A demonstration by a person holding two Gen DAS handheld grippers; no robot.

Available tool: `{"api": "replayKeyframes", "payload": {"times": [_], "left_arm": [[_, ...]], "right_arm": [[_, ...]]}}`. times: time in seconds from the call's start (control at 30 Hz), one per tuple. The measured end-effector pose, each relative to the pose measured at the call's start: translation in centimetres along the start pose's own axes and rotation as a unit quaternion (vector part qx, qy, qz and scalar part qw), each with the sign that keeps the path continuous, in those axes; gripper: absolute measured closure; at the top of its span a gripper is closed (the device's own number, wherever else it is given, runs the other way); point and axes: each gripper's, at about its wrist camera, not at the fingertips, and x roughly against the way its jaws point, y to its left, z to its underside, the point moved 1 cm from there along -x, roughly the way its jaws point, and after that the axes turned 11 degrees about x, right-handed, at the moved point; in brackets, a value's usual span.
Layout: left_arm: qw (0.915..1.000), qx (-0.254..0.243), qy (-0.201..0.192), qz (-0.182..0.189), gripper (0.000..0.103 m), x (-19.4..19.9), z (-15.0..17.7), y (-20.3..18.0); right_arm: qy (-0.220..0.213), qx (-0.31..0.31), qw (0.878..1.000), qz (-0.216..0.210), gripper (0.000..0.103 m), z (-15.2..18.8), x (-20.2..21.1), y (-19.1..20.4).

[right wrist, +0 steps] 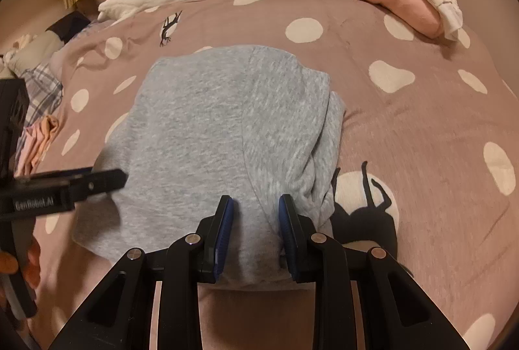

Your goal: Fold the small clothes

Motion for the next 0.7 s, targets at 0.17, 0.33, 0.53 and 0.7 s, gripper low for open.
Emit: {"api": "replayKeyframes", "payload": {"times": [0.17, 0.33, 0.53, 0.7], "left_arm": [[1.0, 0.004, 0.004, 0.001, 0.033, 0.3, 0.6, 0.3], [0.9998, -0.009, 0.014, -0.01, 0.033, 0.4, 1.7, 0.3], [0.9997, -0.004, 0.022, -0.012, 0.032, 0.4, 2.5, 0.7], [0.9996, -0.005, 0.024, -0.015, 0.031, 0.5, 3.1, 0.7]], "right_arm": [[0.001, -0.007, 1.0, -0.005, 0.076, 0.3, 0.3, -0.2], [0.004, -0.007, 1.0, -0.004, 0.076, 0.5, 0.6, -0.3], [0.006, -0.008, 1.0, 0.001, 0.076, 0.5, 0.8, 0.0], [0.009, -0.005, 1.0, 0.005, 0.076, 0.6, 1.0, 0.2]]}}
